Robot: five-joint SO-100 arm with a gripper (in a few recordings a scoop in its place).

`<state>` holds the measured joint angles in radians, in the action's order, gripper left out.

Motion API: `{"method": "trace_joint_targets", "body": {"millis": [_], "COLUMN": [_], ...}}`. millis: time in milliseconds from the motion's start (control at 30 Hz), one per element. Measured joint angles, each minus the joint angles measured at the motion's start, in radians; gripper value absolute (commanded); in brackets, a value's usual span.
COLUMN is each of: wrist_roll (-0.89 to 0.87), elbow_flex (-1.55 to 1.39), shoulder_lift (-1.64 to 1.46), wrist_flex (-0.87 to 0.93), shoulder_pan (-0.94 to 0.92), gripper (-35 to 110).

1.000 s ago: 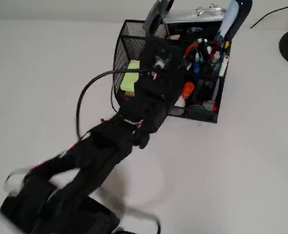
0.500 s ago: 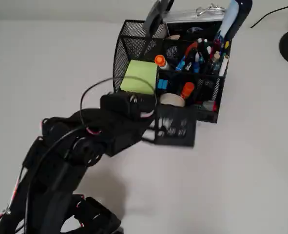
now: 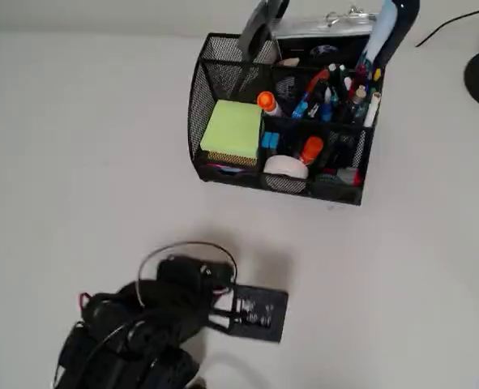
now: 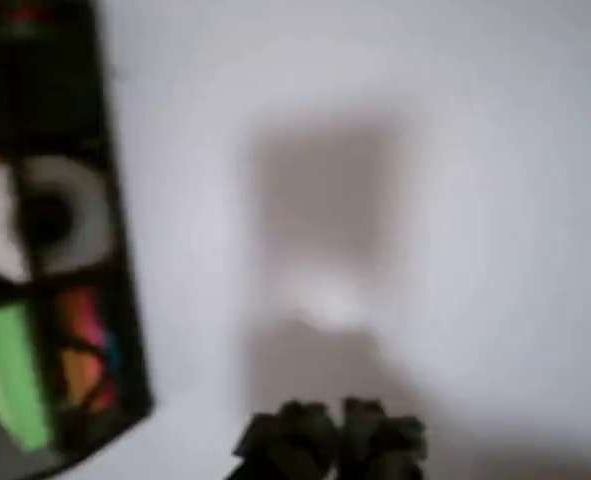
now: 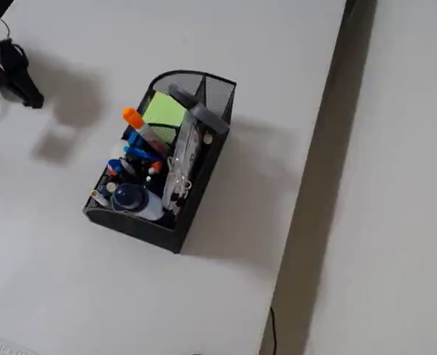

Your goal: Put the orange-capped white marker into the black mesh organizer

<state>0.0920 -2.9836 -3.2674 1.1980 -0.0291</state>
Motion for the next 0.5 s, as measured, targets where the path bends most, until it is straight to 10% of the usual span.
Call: {"method": "trace_joint_targets", "body": {"millis": [500], "wrist_roll": [0.002], "elbow_flex": [-0.009], "shoulder_lift": [-0.012], "wrist_flex": [0.005], "shoulder_pan": [0.000], "gripper": [0]}}
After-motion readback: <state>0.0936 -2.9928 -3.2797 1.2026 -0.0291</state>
